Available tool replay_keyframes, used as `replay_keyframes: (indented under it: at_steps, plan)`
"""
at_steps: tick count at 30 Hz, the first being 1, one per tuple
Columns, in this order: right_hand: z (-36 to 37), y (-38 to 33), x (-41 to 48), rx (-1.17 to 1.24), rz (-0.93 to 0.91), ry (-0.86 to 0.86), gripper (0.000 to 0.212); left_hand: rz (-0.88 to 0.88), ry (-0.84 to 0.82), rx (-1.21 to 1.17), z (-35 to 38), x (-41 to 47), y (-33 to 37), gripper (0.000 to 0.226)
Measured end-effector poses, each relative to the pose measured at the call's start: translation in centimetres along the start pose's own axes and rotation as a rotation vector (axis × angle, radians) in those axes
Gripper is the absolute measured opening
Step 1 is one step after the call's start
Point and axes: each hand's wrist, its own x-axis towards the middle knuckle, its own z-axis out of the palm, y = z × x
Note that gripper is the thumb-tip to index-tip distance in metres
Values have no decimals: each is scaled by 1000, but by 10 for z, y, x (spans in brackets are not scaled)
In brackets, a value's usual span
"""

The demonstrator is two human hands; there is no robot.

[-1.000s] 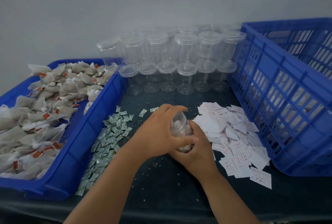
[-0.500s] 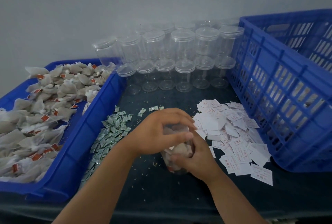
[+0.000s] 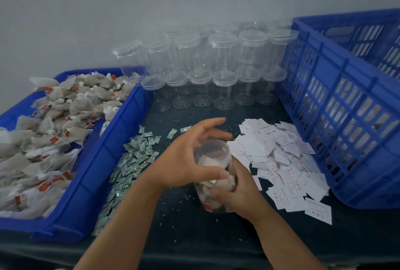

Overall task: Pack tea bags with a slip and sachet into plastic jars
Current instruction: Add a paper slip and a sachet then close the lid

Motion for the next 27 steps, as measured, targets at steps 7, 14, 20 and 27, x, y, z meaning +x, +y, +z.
replay_keyframes:
  at_steps: [7, 14, 20, 27]
  plan:
    - [12, -1, 8, -470, -120, 281, 68, -211, 367, 95, 29, -6, -4, 110]
    - [3, -12, 8, -78, 14, 138, 74, -165, 412, -3, 38, 6, -7, 84]
    - [4, 0, 9, 18, 32, 108, 61, -117, 399, -310, 38, -1, -28, 100]
    - [11, 11, 13, -622, -341, 367, 67, -85, 574, -180, 45, -12, -27, 69]
